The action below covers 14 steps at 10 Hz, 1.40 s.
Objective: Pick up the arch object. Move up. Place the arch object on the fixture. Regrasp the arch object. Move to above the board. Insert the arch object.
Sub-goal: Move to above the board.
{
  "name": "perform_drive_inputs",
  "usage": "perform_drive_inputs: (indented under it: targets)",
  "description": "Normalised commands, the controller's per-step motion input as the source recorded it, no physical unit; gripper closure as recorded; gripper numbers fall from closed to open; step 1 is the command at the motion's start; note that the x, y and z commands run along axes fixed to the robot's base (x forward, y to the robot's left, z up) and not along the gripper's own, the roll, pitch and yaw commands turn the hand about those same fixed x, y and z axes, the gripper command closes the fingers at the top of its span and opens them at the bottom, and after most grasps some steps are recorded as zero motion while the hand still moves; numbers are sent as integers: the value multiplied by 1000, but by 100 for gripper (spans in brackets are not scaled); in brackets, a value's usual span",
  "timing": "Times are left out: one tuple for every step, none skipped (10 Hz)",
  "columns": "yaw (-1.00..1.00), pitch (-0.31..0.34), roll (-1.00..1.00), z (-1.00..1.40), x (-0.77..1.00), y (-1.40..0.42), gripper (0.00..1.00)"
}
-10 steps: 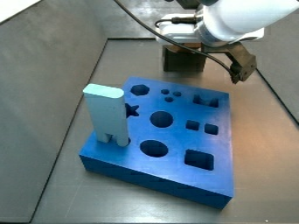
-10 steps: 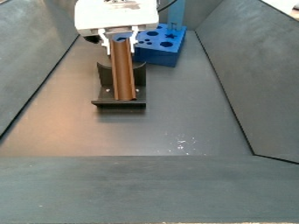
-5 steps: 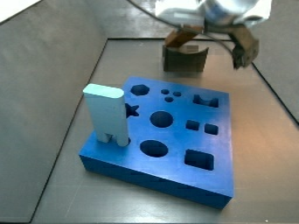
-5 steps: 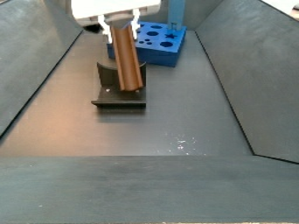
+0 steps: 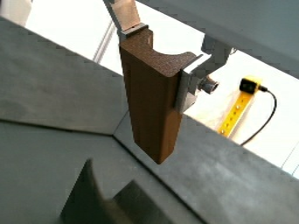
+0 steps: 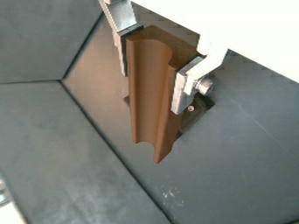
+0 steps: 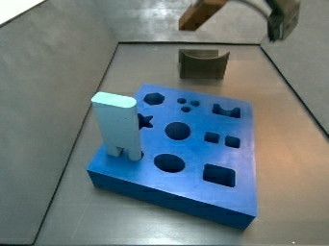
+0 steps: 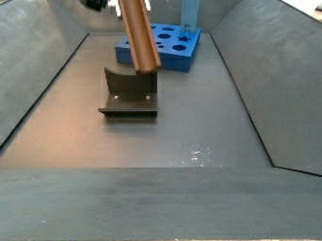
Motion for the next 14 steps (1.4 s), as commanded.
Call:
perform_drive_inputs:
  targets:
    - [118, -40, -15, 1000, -12, -9, 100]
    - [70, -41, -24, 851, -7, -5, 100]
    - [37, -32, -25, 707, -7, -5, 100]
    - [14, -20, -32, 555, -6, -7, 100]
    - [-4, 1, -39, 407, -10, -2, 100]
    - [-13, 28, -50, 206, -13, -3, 100]
    - [-145, -195, -1000, 379, -574, -1000, 100]
    - [-144, -196, -1000, 362, -572, -1000, 100]
    - [-146, -217, -1000, 399, -625, -1000, 100]
    - [-156, -225, -1000, 382, -661, -1000, 100]
    - [-172, -235, -1000, 390, -691, -1000, 100]
    - [-184, -233, -1000, 401, -720, -1000, 100]
    - [-197, -232, -1000, 416, -776, -1000, 100]
    - [-206, -234, -1000, 342, -676, -792, 100]
